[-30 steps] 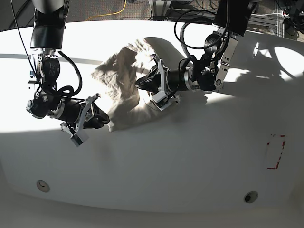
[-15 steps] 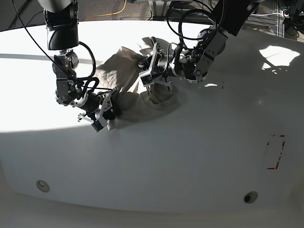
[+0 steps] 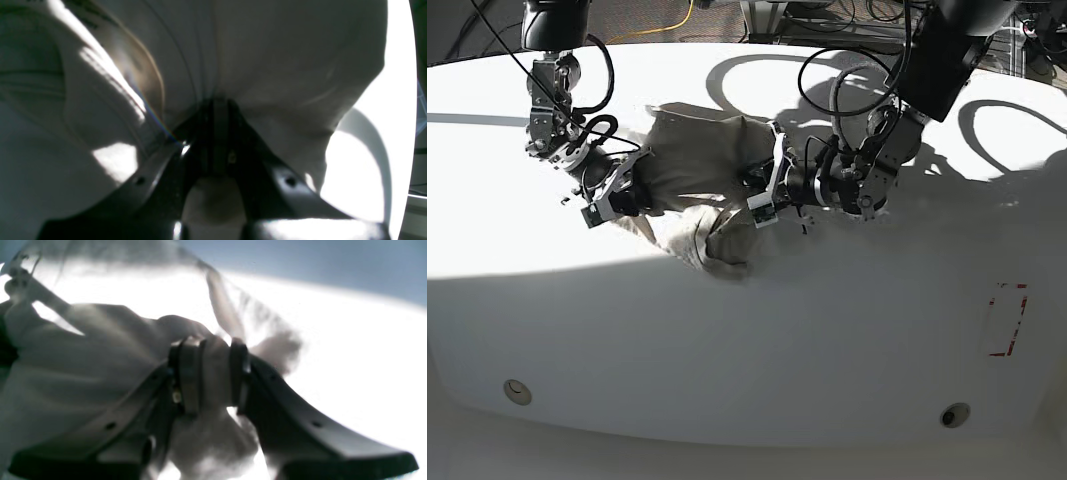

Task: Layout the t-shirt on the table in an organized manner, then fold the t-shirt properly
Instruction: 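Squeeze the bundle with both grippers and grasp it with the left gripper, then carry the bundled shirt with the left gripper to the table's edge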

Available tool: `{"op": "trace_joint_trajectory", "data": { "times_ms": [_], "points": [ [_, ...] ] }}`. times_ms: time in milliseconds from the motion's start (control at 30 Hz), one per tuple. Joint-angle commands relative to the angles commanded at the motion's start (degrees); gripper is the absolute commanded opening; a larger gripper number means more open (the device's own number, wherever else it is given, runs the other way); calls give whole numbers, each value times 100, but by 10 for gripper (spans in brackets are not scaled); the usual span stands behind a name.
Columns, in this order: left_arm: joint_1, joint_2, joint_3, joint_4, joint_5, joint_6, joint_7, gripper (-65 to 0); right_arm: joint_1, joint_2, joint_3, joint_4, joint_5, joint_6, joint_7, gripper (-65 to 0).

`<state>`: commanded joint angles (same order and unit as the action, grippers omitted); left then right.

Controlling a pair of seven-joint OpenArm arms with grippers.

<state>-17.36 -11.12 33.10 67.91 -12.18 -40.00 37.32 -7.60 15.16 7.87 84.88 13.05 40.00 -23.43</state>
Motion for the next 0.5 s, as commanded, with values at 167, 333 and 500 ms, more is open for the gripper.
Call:
{"op": "trace_joint_trajectory", "data": {
  "times_ms": [167,333,500],
  "points": [
    [-387,0,-9,-299,0,0,-158,-650,-536,-229,9,862,-9,0,-290,-514],
    [-695,0,-79,-202,-18,0,-132,-650,-862,-431,9,1776,-53,0,-545,-514],
    [-580,0,-598,589,-18,0,211,-650,-862,-422,9,2681,-53,0,-1046,-514]
  ]
}}
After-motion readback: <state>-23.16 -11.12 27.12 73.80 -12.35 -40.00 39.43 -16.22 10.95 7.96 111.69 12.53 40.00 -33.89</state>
